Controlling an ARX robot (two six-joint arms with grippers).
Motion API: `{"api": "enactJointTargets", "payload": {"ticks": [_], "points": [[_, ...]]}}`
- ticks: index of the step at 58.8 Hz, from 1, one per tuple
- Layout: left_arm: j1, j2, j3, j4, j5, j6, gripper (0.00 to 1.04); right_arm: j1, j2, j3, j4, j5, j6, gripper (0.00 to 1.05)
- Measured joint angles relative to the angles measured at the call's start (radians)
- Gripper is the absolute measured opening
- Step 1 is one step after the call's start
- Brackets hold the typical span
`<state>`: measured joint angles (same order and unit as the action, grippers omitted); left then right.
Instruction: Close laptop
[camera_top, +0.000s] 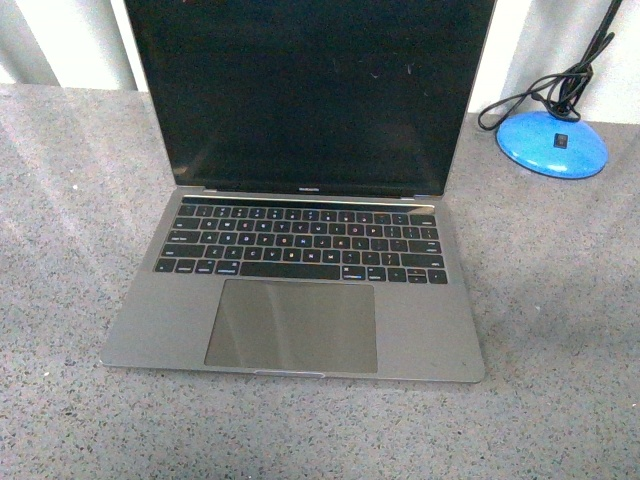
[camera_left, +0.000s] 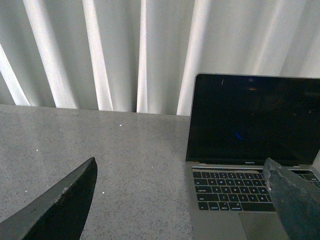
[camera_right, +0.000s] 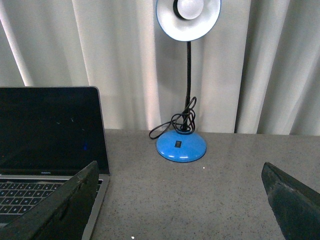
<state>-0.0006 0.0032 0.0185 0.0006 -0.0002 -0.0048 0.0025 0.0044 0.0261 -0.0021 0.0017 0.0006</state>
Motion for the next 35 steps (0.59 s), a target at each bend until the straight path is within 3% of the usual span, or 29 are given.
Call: {"api": "enactJointTargets", "payload": {"ticks": [35], "points": [[0.0, 0.0, 0.0, 0.0, 0.0, 0.0, 0.98, 0.0, 0.0, 0.0, 0.0, 0.0, 0.0, 0.95]]}}
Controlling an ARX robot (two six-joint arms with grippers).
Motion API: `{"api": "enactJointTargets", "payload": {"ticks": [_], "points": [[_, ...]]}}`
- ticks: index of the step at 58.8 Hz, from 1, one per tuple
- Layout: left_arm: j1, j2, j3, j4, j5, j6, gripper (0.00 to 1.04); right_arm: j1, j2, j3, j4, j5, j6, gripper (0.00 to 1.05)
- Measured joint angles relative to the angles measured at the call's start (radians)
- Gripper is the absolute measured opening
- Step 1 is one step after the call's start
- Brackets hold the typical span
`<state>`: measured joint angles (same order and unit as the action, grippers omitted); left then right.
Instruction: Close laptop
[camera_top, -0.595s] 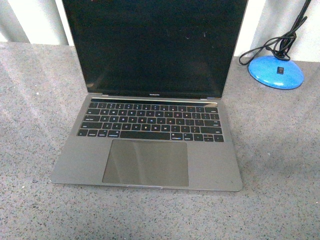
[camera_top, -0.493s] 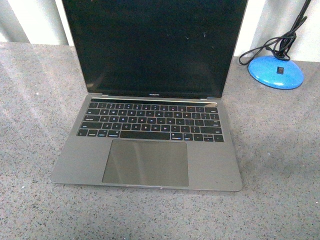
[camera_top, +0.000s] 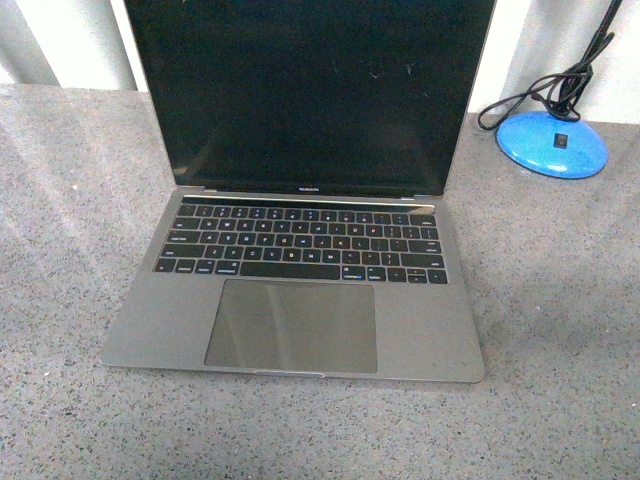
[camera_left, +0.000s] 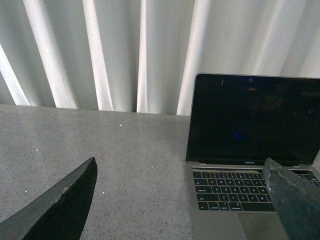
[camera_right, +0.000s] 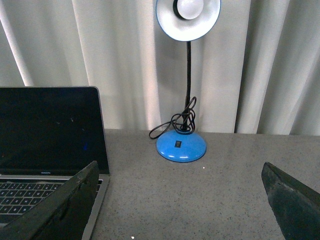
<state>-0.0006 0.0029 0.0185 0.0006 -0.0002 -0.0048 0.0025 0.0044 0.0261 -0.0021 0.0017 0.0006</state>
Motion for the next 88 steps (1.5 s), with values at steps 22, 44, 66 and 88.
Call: {"api": "enactJointTargets", "payload": {"ticks": [22, 44, 66, 88], "points": [[0.0, 0.0, 0.0, 0.0, 0.0, 0.0, 0.98, 0.0, 0.0, 0.0, 0.0, 0.0, 0.0, 0.95], [0.04, 0.323, 0.113, -0.134, -0.132, -0.138, 0.98, -0.138, 0.455, 0.145, -0.263, -0.071, 0.021, 0.95], [0.004, 1.059, 0.426, 0.364, 0.148, -0.106, 0.98, 0.031, 1.276, 0.603, 0.073, -0.108, -0.261, 0.95], [-0.164, 1.309, 0.658, 0.486, 0.078, -0.074, 0.98, 0.119, 1.564, 0.964, 0.095, -0.063, -0.342, 0.95]]}}
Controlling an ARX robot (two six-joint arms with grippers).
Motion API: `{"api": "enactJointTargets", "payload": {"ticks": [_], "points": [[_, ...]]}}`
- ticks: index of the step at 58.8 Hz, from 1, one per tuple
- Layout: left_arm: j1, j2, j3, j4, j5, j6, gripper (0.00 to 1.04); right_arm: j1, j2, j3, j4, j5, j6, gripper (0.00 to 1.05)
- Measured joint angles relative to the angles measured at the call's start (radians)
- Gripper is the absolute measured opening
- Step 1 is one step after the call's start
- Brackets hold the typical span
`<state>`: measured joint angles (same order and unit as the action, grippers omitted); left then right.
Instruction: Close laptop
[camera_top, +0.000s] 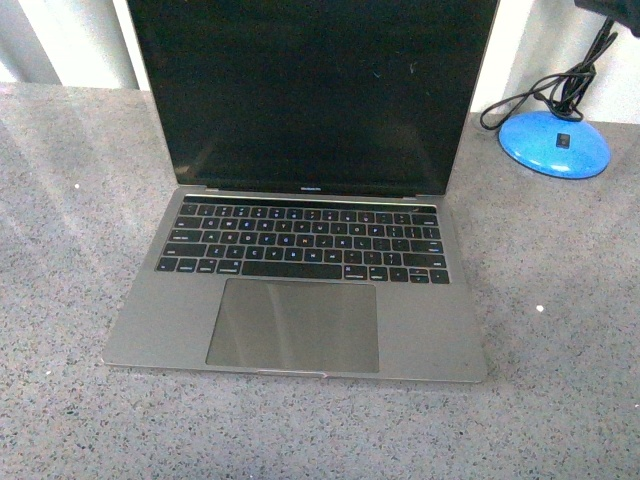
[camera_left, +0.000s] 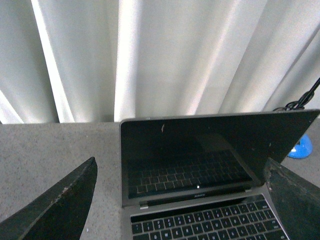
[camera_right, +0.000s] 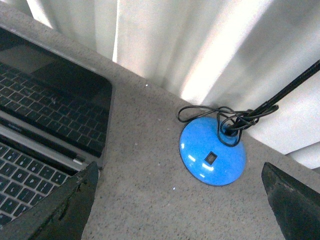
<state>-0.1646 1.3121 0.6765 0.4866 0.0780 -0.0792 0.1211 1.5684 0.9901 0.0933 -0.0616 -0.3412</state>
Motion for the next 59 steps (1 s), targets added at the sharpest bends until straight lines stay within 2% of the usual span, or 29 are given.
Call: {"api": "enactJointTargets", "payload": {"ticks": [9, 13, 17, 30, 40, 46, 59], "points": [[-0.02, 0.146, 0.117, 0.04, -0.028, -0.031, 0.98, 0.018, 0.075, 0.089, 0.029, 0.007, 0.039, 0.93], [-0.028, 0.22, 0.172, 0.042, -0.05, -0.056, 0.98, 0.032, 0.111, 0.121, 0.048, 0.012, 0.06, 0.75], [-0.033, 0.271, 0.22, 0.041, -0.073, -0.071, 0.87, 0.044, 0.137, 0.144, 0.048, -0.002, 0.075, 0.63], [-0.051, 0.364, 0.34, 0.008, -0.04, -0.102, 0.49, 0.066, 0.204, 0.237, 0.021, -0.021, 0.105, 0.27], [-0.076, 0.408, 0.408, -0.047, -0.03, -0.059, 0.21, 0.069, 0.247, 0.291, 0.01, -0.037, 0.109, 0.0], [-0.089, 0.438, 0.448, -0.105, -0.03, -0.023, 0.03, 0.068, 0.276, 0.32, -0.004, -0.046, 0.111, 0.01], [-0.095, 0.51, 0.562, -0.204, -0.043, 0.032, 0.04, 0.062, 0.342, 0.4, -0.031, -0.075, 0.113, 0.01]]}}
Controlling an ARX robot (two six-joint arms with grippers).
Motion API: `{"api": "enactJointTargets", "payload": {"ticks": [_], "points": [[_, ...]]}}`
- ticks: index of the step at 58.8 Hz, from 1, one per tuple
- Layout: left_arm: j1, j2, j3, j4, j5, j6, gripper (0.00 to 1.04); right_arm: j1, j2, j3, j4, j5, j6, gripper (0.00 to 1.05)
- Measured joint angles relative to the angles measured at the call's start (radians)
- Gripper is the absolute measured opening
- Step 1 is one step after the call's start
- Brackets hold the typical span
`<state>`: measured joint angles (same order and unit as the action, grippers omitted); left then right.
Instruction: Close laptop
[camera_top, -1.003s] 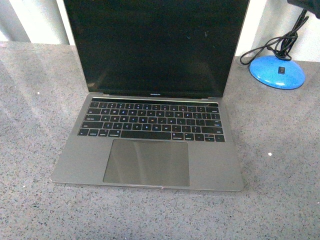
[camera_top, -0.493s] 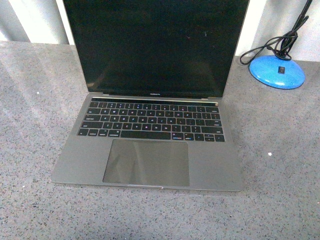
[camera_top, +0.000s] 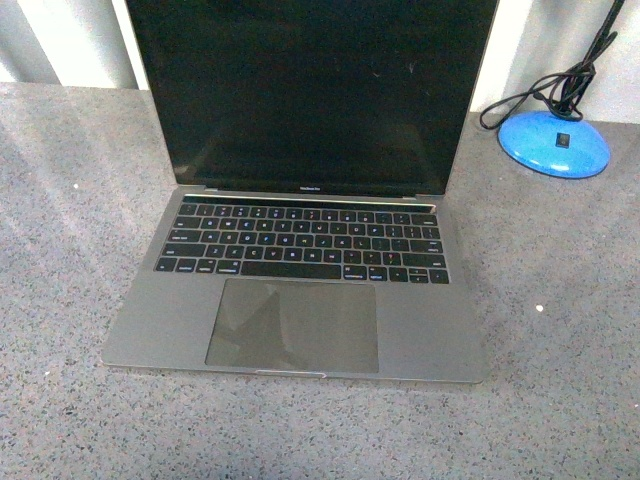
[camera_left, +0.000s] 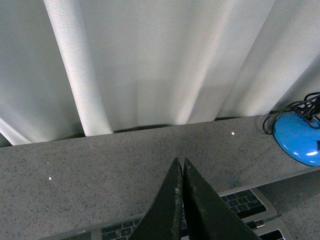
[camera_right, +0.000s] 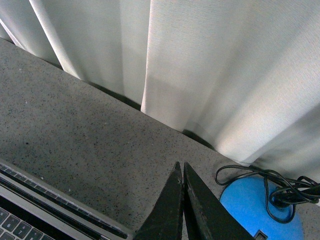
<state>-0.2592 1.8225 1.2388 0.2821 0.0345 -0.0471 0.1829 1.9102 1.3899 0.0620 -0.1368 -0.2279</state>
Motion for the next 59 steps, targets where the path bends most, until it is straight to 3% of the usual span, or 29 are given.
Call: {"api": "enactJointTargets", "payload": {"ticks": [35, 59], "points": [[0.024, 0.146, 0.25, -0.291, -0.063, 0.031, 0.04, 0.019, 0.139, 0.159, -0.033, -0.016, 0.039, 0.01], [0.038, 0.152, 0.254, -0.306, -0.068, 0.041, 0.04, 0.075, 0.164, 0.174, -0.021, -0.01, 0.079, 0.01]]}}
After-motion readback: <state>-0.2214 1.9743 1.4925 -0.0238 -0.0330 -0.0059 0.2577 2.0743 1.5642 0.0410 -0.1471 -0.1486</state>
